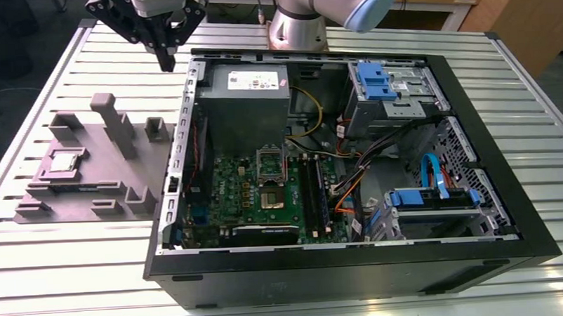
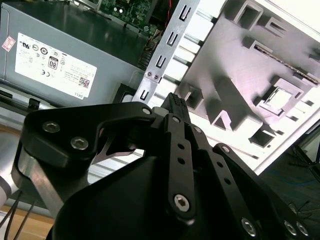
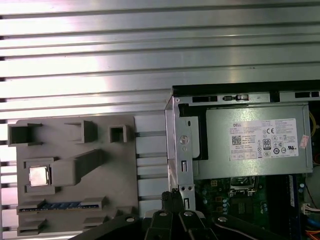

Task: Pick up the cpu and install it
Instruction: 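Reach for the cpu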

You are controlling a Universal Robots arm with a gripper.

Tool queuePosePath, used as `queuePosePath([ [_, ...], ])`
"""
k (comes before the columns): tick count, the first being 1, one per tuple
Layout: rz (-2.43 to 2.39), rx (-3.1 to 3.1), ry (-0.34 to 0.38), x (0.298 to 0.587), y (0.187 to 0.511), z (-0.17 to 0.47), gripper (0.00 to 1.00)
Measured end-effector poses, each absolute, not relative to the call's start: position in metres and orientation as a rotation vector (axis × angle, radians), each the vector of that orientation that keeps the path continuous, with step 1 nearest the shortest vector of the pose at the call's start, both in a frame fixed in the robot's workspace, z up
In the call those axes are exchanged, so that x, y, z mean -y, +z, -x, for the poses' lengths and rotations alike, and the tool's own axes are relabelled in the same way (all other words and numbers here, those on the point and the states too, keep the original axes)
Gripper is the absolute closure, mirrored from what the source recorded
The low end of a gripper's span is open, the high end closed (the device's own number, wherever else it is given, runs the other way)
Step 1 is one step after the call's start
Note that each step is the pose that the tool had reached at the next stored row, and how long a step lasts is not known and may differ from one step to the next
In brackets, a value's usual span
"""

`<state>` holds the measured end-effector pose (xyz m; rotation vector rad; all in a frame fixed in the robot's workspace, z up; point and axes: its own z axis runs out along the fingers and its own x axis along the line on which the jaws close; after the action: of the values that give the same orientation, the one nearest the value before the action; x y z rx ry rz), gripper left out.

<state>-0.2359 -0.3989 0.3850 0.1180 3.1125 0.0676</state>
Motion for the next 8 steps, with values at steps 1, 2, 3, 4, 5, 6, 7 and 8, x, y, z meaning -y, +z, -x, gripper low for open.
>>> queuePosePath([
  [1, -0.118, -3.113, 0.068, 0.3989, 0.3850, 0.2364, 0.89],
  [2, -0.118, -3.113, 0.068, 0.3989, 0.3850, 0.2366, 0.89],
  [3, -0.118, -3.113, 0.068, 0.3989, 0.3850, 0.2368, 0.89],
  [4, -0.118, -3.113, 0.068, 0.3989, 0.3850, 0.2372, 0.89],
  [5, -0.118, -3.113, 0.068, 0.3989, 0.3850, 0.2375, 0.89],
  [6, -0.118, -3.113, 0.068, 0.3990, 0.3850, 0.2378, 0.89],
  [7, -0.118, -3.113, 0.068, 0.3989, 0.3850, 0.2381, 0.89],
  [8, -0.118, -3.112, 0.068, 0.3989, 0.3850, 0.2385, 0.89],
])
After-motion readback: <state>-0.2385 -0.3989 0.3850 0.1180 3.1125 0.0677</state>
